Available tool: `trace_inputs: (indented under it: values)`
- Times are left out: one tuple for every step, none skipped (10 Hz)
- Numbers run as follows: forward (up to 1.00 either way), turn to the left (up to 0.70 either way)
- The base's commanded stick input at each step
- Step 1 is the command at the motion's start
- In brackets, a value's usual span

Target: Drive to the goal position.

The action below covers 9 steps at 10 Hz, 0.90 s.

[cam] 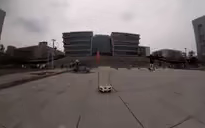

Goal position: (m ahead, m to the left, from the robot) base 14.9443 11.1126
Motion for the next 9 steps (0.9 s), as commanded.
trace_inputs:
  values:
    - [1.0, 0.0]
    - [1.0, 0.0]
    - [1.0, 0.0]
    - [1.0, 0.0]
    - [1.0, 0.0]
    - [1.0, 0.0]
    - [1.0, 0.0]
    - [1.0, 0.0]
    - [1.0, 0.0]
